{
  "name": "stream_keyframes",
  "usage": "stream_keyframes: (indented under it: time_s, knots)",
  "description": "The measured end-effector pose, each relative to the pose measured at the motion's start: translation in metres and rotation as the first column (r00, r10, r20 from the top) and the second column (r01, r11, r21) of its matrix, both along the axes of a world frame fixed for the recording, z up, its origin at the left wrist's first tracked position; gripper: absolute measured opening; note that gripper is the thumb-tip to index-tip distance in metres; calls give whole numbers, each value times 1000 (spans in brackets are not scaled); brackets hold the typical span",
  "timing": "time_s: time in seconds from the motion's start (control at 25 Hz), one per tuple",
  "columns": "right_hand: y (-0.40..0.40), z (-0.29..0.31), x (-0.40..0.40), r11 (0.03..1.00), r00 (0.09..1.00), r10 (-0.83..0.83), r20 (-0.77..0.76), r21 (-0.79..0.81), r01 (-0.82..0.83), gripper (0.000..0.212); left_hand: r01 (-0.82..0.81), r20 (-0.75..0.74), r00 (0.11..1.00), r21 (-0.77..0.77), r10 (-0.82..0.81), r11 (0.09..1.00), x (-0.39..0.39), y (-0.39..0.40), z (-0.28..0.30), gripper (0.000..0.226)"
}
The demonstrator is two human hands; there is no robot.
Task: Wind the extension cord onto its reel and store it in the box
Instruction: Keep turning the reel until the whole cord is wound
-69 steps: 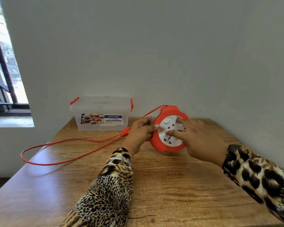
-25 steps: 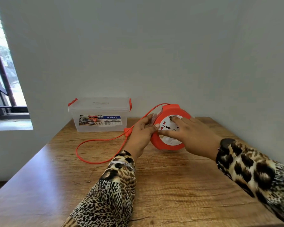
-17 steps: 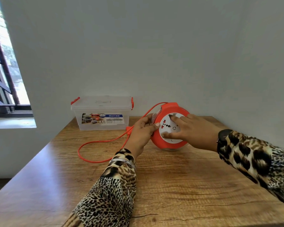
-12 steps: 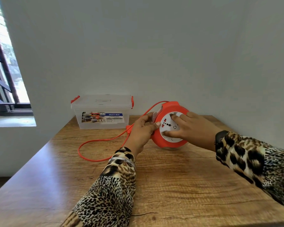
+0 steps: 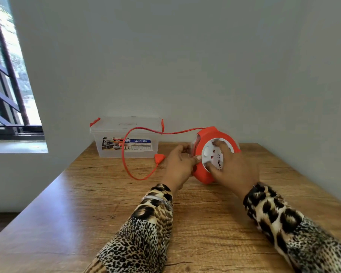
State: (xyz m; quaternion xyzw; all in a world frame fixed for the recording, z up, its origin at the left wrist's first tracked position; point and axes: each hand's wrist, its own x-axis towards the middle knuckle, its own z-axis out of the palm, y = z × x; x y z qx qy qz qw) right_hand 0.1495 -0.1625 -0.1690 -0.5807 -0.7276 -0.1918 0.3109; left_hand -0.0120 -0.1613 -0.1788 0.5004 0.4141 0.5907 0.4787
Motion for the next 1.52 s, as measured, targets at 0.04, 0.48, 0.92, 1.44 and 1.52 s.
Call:
stream_keyframes:
  time_s: [0.04, 0.48, 0.92, 1.44, 1.52]
  knots:
    - [0, -4, -5, 1000, 993, -28, -115, -13, 27, 63, -21, -11, 1000, 9, 21, 1000, 2, 1, -1, 46]
    - [1, 23, -21, 728, 205, -340, -918, -395, -561, 11, -53, -10, 999, 24, 53, 998, 5, -2, -4, 40]
    - [-10, 31, 30, 952, 724, 302, 621, -165, -256, 71, 52, 34, 998, 0, -52, 999, -11, 4, 7, 43]
    - [15, 17, 25, 981, 614, 147, 776, -37, -189, 78, 56, -13, 998, 25, -56, 998, -10, 8, 3, 43]
    - [12, 9, 20, 990, 790, 112, 602, 4, -143, 72, 42, -14, 999, 41, -42, 998, -8, 8, 1, 43]
